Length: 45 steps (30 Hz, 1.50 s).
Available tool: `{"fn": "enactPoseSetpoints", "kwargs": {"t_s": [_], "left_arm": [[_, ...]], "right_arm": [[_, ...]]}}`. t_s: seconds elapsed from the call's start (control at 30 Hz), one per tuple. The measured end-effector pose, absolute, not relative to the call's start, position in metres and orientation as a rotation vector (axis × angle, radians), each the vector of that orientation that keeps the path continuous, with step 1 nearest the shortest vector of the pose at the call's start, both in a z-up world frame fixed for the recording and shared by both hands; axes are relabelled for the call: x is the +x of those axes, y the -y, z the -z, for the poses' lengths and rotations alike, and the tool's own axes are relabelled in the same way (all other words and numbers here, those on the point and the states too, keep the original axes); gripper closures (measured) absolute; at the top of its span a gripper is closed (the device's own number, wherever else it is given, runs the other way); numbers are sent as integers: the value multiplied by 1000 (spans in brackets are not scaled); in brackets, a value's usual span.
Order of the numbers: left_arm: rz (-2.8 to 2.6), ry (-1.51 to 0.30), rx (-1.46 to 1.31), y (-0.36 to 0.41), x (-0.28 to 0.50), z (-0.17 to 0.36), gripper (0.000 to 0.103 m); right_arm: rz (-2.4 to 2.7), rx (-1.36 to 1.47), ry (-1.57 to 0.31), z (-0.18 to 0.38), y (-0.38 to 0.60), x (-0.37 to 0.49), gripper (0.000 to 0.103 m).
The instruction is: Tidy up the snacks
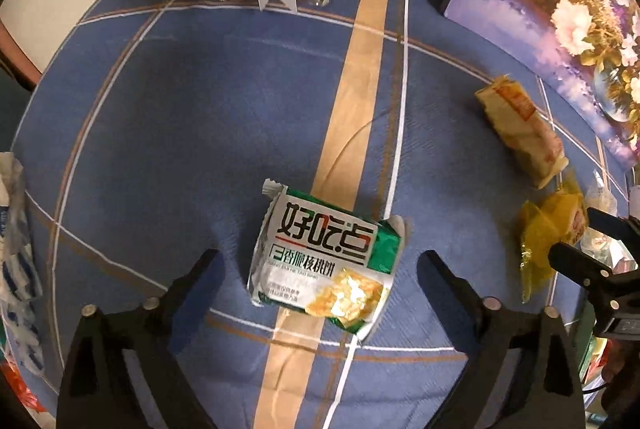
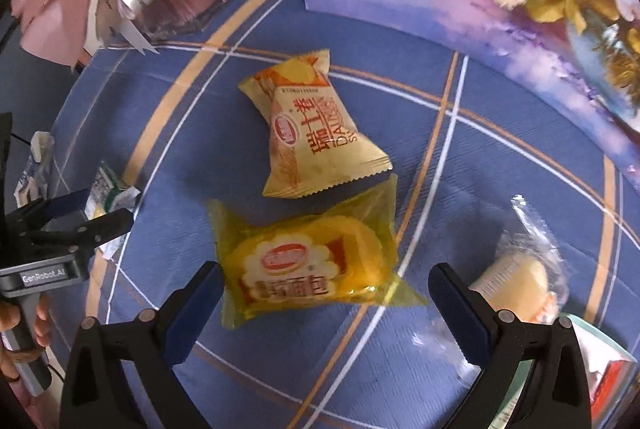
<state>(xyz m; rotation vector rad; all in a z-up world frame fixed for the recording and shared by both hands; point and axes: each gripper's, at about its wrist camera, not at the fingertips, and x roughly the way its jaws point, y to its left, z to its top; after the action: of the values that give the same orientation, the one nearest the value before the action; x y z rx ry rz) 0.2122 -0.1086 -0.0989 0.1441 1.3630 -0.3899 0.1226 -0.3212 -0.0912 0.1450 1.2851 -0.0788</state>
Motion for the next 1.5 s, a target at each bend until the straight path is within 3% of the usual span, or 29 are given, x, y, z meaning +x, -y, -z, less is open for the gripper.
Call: {"fn": "enactPoseSetpoints", "kwargs": {"t_s": [0.27,0.4,0.57,1.03,1.5], "left_arm": [[370,-1341,171,112,213,104,23],[361,-1332,152,111,212,98,35],[354,-1337,83,100,209,92,44],[350,-1343,-31,91,172,69,45],[449,-1291,-38,150,101,12,44]], "right_arm": [[71,136,-1294,104,318,131,0],[52,155,-1280,103,312,132,13],[47,173,-1272,98,308,123,18],[23,267,-1193,50,304,77,20],[205,331,-1070,18,329,-21,20]]}}
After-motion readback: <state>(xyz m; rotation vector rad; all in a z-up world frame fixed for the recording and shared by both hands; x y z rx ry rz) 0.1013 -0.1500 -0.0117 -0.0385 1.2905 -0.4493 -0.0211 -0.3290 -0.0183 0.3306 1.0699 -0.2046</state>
